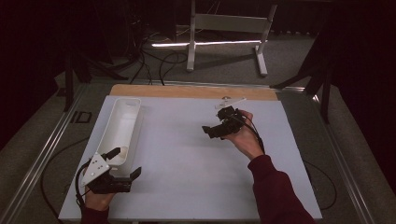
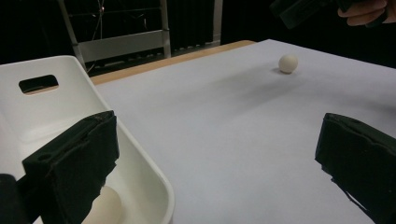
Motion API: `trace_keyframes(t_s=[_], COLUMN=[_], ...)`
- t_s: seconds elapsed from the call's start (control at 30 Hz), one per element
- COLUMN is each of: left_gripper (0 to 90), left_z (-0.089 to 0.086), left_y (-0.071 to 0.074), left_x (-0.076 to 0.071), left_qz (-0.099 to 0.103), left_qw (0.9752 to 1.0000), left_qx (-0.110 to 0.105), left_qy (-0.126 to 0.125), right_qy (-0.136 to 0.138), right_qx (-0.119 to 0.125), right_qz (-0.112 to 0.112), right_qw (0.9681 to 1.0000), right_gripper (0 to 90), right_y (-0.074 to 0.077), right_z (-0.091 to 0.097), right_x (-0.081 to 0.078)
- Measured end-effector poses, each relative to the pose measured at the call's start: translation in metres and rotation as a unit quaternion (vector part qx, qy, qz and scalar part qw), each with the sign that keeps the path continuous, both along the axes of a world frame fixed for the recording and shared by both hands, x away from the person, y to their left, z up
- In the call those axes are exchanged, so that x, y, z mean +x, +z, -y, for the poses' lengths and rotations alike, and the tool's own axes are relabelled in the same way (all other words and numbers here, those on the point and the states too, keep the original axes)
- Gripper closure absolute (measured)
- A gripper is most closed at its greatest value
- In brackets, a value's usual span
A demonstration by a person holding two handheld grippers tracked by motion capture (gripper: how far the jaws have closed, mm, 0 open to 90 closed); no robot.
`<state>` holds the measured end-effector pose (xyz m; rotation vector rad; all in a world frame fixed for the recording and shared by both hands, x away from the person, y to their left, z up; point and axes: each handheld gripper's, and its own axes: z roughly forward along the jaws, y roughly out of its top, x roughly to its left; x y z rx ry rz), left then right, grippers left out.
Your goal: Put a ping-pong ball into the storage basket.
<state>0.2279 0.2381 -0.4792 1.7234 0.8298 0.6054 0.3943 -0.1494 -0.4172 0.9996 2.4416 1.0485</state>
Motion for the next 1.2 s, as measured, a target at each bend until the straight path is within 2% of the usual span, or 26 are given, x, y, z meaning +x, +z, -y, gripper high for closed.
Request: trace_keyframes(t_s=[1.2], left_gripper=[0.3], left_z=[0.000], left_y=[0.000], left_x=[0.000], left_qz=[0.000], left_qw=[1.0000], left_qx=[0.000], left_qy=[0.001], right_qy=[-0.031], right_qx=[-0.022], right_qz=[-0.003], right_qw=[0.9993], right_gripper=[8.7], right_y=[-0.010], right_z=[0.030], right_x=[0.000])
